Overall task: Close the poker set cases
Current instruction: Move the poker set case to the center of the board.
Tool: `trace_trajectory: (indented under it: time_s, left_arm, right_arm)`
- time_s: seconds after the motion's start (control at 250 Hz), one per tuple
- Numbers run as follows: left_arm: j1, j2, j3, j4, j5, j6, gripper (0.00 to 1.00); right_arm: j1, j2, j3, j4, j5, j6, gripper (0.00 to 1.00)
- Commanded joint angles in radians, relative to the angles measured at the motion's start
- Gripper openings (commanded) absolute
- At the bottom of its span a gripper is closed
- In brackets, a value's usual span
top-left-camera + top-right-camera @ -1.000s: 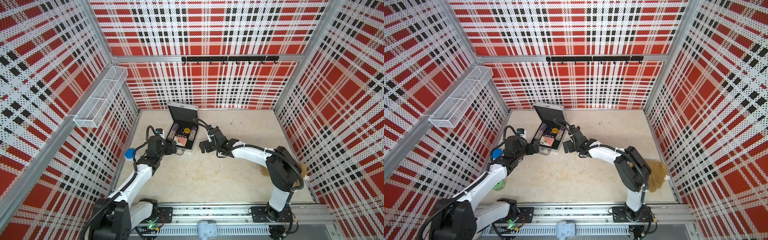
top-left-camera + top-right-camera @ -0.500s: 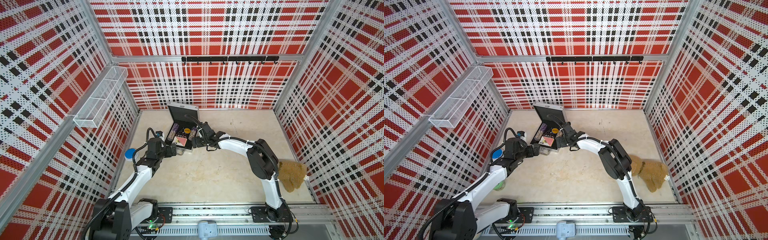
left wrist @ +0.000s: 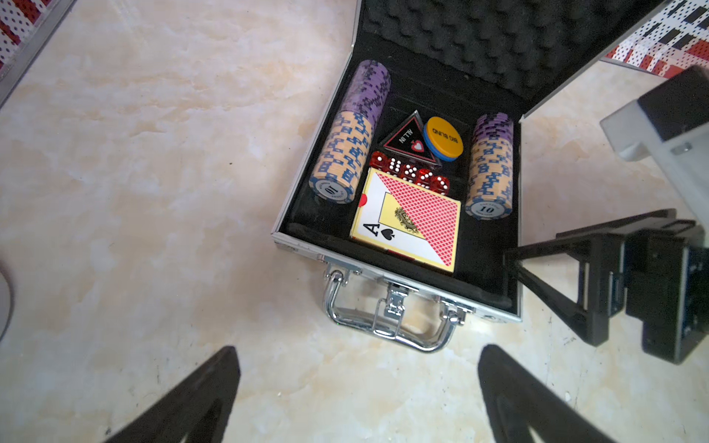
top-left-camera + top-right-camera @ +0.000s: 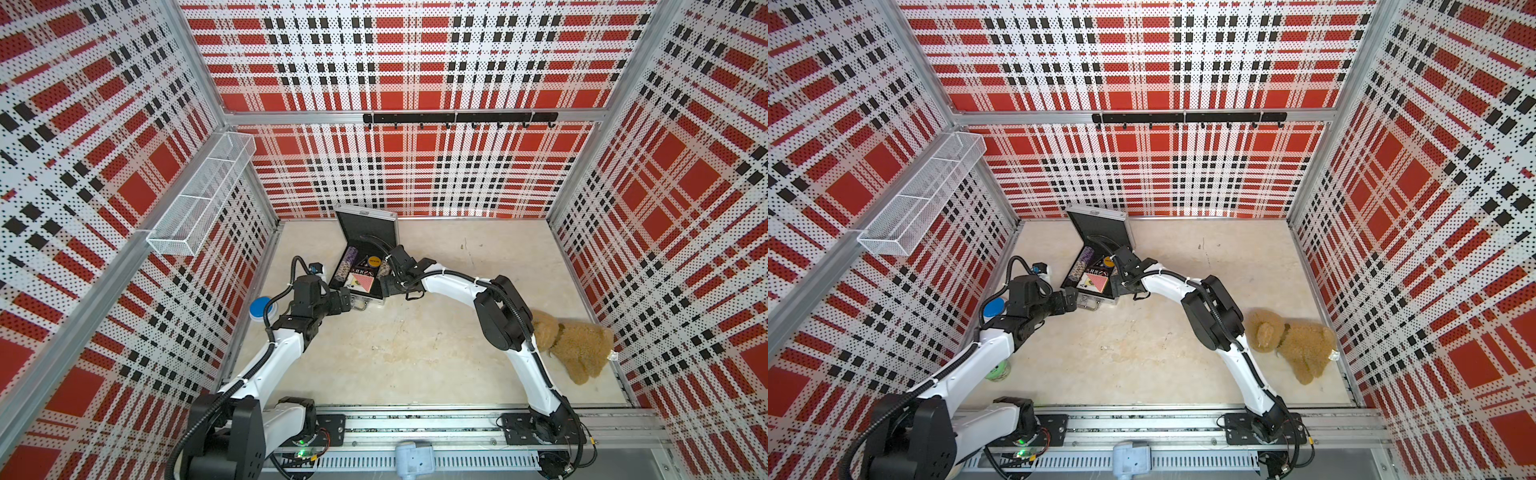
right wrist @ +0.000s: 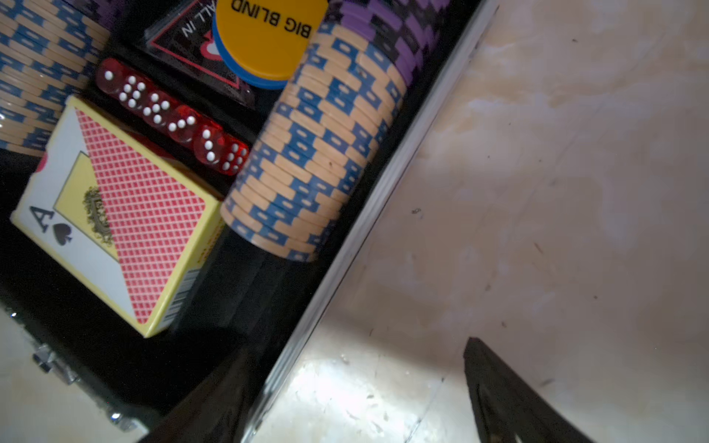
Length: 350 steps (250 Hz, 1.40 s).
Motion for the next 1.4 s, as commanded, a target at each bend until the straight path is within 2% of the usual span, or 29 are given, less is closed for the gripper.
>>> trace_trajectory:
  time_s: [0.0, 0.216, 0.432, 0.612, 0.772, 0.904, 1.08, 1.397]
  left_arm:
    - [0.006, 0.001, 0.004, -0.014, 0.006, -0.010, 0.99]
    - [0.008, -0.004, 0.010, -0.030, 0.001, -0.008, 0.99]
    - [0.008, -0.010, 0.021, -0.049, 0.000, -0.002, 0.99]
    - [0.009, -0.010, 0.022, -0.051, 0.003, -0.001, 0.99]
    - [0.009, -0.001, 0.025, -0.053, 0.008, -0.001, 0.99]
    - [0.009, -0.005, 0.027, -0.062, 0.008, 0.000, 0.99]
    - [0.011, -0.008, 0.025, -0.076, 0.009, -0.002, 0.99]
    - [-0.002, 0.010, 0.049, -0.087, 0.023, -0.002, 0.99]
  right_arm:
    - [0.003, 0.029, 0.034, -0.104, 0.060, 0.012, 0.80]
    - [0.001, 0.017, 0.006, -0.145, 0.091, 0.018, 0.69]
    - [-0.014, 0.015, -0.007, -0.163, 0.081, 0.029, 0.61]
    - [-0.016, 0.034, 0.022, -0.151, 0.075, 0.014, 0.60]
    - [-0.016, 0.093, 0.126, -0.217, 0.074, 0.003, 0.55]
    - [-0.021, 0.100, 0.132, -0.237, 0.079, 0.003, 0.50]
    - [-0.041, 0.066, 0.065, -0.247, 0.087, 0.021, 0.43]
    - [-0.081, -0.059, -0.168, -0.202, 0.093, 0.012, 0.42]
